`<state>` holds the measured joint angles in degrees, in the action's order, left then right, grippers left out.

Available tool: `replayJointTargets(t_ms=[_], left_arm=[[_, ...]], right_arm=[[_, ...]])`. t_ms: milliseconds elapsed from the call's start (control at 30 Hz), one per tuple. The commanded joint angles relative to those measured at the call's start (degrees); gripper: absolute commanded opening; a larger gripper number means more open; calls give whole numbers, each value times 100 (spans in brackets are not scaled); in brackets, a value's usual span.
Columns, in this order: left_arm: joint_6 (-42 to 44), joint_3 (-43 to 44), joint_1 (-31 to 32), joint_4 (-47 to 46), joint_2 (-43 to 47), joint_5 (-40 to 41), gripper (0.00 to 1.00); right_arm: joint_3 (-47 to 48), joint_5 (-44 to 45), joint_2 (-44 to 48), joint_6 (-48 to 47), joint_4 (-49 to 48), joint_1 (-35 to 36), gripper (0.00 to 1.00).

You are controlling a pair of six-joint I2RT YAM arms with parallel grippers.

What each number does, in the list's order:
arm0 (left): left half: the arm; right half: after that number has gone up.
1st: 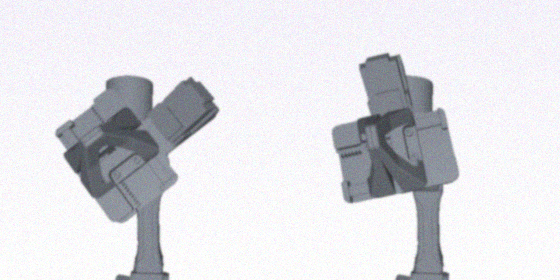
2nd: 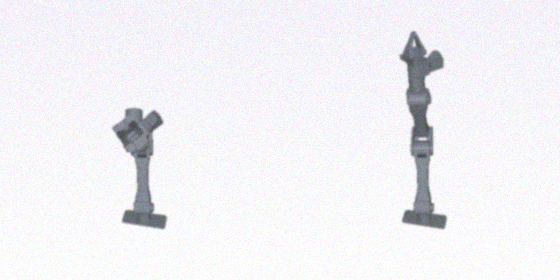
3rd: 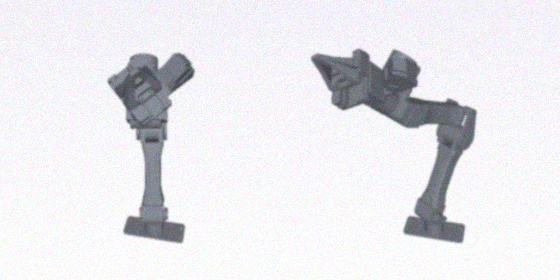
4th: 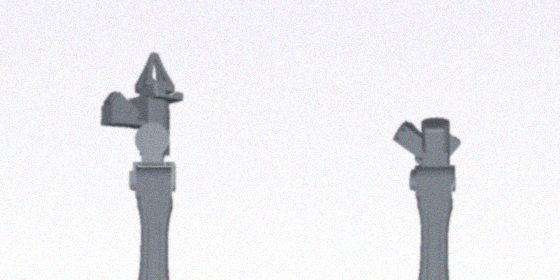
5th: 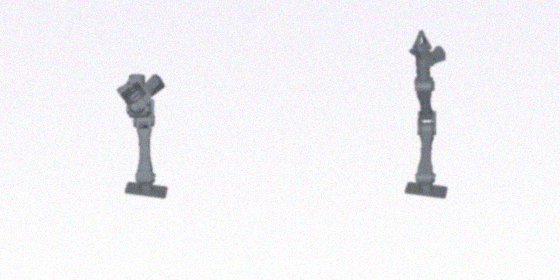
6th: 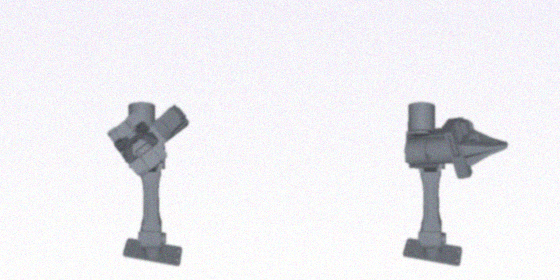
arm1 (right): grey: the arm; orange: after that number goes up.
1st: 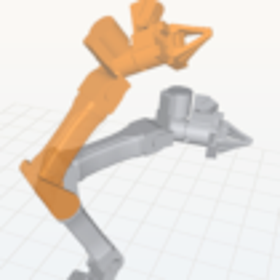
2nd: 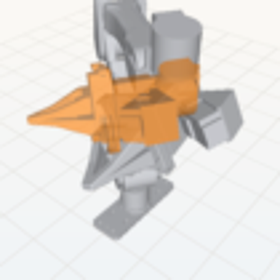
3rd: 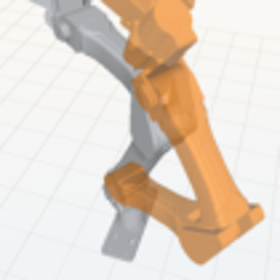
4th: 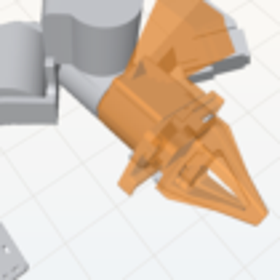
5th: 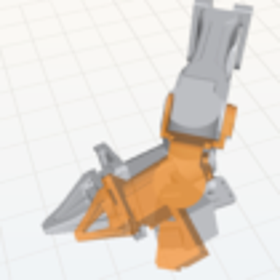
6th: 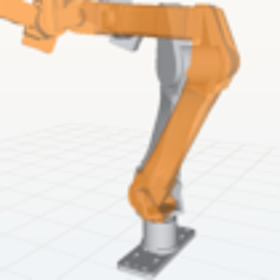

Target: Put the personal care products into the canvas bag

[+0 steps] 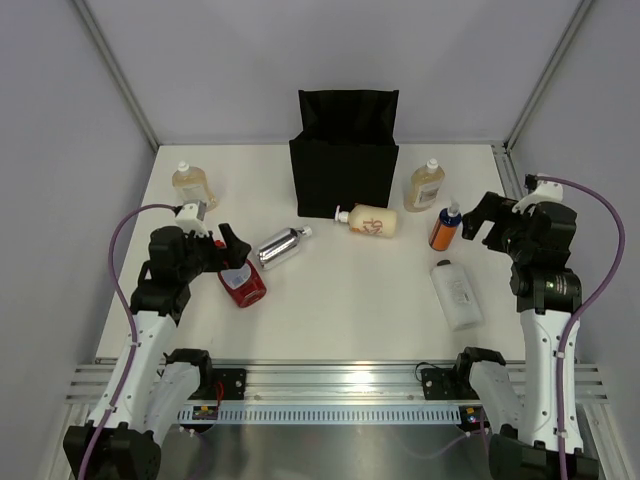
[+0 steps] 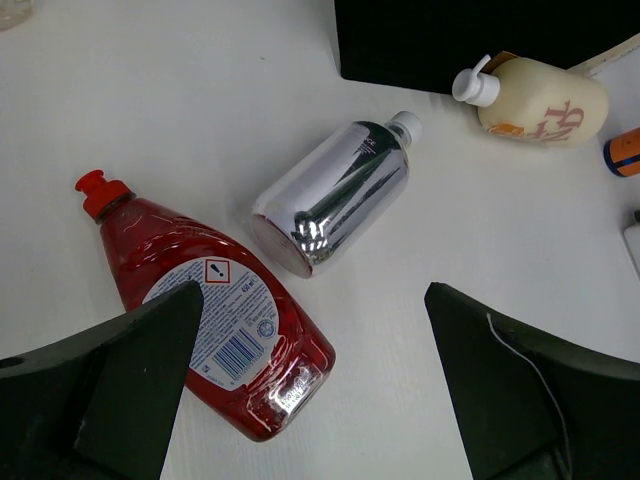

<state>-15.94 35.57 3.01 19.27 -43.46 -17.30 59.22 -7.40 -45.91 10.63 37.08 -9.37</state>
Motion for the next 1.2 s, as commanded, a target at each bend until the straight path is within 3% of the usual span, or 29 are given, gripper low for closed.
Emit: replayJointTargets(t_ms=[0, 33, 67, 100, 267, 367, 567, 767, 1167], left_arm=[[267, 292, 25, -100, 57, 462, 99], [337, 371, 25, -29, 57, 464, 99], [477, 467, 25, 67, -12, 621, 99], [565, 677, 25, 164, -65, 631, 99], [1591, 1276, 77, 200, -705, 69, 99], [2461, 1828, 244, 612, -1189, 374, 99], [3630, 2567, 1025, 851, -2429, 974, 99], [5125, 3017, 1993, 1386, -3475, 500, 99], [4900, 3623, 2336, 1106, -5119, 1185, 99]], right_arm=[[-129, -1563, 371, -1441, -298, 31, 100], [-139, -2146, 372, -1989, -193, 31, 100], [-130, -3370, 416, -2534, 8, 31, 100], [-104, -3878, 399, -3549, 549, 31, 99], [-182, -5766, 5, -4631, 1284, 31, 99], [-420, -6771, -321, -5439, 1636, 40, 100], [-780, -7012, -454, -5441, 1118, 31, 99], [-956, -6846, -322, -5545, 1108, 31, 99], [-1027, -6538, 3, -5783, 1249, 31, 100]])
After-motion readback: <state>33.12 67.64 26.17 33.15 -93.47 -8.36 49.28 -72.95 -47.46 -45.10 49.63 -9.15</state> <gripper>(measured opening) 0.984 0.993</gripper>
